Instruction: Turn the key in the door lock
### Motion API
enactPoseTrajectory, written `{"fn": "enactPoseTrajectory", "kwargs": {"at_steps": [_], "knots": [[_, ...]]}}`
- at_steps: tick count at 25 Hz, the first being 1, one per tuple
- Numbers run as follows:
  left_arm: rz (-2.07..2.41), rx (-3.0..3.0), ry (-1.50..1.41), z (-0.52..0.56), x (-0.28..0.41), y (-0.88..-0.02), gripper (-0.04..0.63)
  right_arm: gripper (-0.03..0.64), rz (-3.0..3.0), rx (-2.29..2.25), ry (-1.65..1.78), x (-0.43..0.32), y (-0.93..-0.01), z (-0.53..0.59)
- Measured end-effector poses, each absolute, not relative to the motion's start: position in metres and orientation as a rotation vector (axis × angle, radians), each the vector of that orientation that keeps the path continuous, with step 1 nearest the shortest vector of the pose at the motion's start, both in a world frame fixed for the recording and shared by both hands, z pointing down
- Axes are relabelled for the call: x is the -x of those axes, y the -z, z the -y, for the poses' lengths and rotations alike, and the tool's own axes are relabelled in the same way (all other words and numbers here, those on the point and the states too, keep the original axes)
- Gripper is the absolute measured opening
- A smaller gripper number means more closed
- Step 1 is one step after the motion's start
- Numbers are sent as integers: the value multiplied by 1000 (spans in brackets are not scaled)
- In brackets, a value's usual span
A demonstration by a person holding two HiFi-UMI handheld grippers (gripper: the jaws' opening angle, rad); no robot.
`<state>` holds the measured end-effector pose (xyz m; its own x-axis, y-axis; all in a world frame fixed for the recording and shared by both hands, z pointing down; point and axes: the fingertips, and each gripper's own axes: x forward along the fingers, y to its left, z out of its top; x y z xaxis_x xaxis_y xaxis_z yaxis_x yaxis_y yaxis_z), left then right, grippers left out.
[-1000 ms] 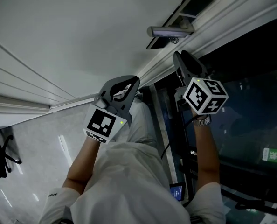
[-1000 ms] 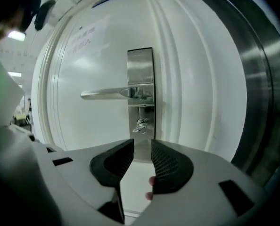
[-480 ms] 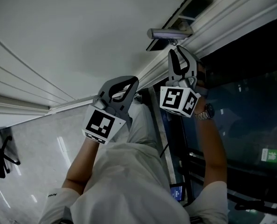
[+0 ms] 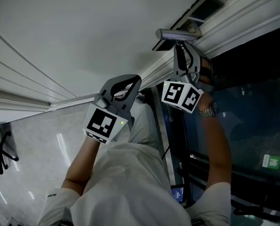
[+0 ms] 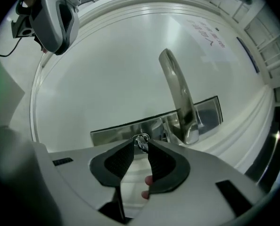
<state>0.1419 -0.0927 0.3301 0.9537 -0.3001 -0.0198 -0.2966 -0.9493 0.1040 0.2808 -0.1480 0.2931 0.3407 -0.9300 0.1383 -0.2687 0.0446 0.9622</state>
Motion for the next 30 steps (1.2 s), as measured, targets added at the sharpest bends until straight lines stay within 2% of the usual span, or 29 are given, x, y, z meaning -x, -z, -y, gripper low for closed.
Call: {"fn": "enactPoseTrajectory", "kwargs": {"at_steps": [14, 30], "knots": [[473, -2988, 47, 99, -139, -335, 6, 21, 1171, -1585, 683, -284, -289, 164], [447, -3005, 59, 98, -138, -327, 5, 14, 1607, -2102, 53, -293, -281, 164]]}}
